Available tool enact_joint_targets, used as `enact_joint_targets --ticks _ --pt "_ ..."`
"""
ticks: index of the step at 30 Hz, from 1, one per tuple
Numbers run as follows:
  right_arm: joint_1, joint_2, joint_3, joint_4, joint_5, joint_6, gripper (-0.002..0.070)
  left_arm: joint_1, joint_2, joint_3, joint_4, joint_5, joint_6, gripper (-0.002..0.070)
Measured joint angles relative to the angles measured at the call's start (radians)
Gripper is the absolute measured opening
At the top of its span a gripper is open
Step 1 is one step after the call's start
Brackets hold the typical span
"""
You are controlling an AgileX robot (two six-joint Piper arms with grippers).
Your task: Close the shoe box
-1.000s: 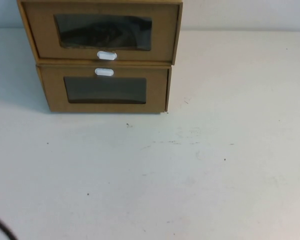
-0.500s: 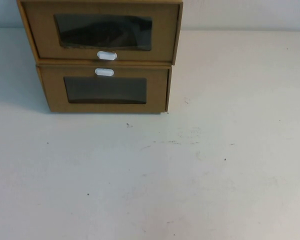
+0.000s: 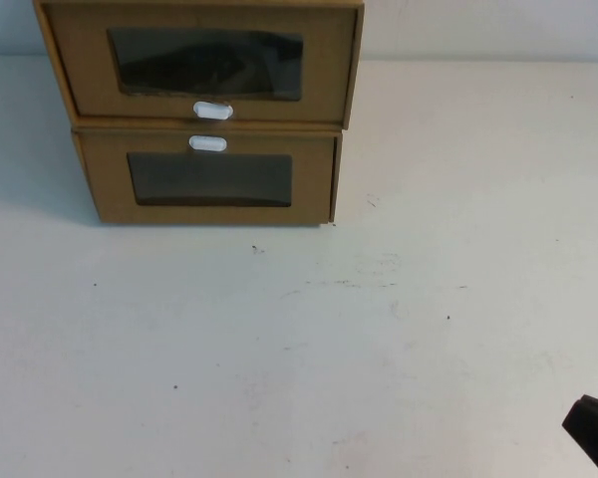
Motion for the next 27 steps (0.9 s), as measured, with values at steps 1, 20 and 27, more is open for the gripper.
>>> enact_joint_targets --ticks 1,20,27 --pt "0.0 0.0 0.004 0.0 0.007 0.0 -0.0011 0.0 0.0 0.0 0.0 0.0 0.0 -0.0002" --pt "-0.467 -0.087 0.064 -0.031 0.1 -0.128 -0.0012 0.0 0.0 0.0 0.0 0.001 0.0 -0.0002" --pt "-0.702 -0.296 0.143 -0.034 0.138 -0.128 -0.0011 0.0 0.0 0.0 0.0 0.001 0.0 -0.0002"
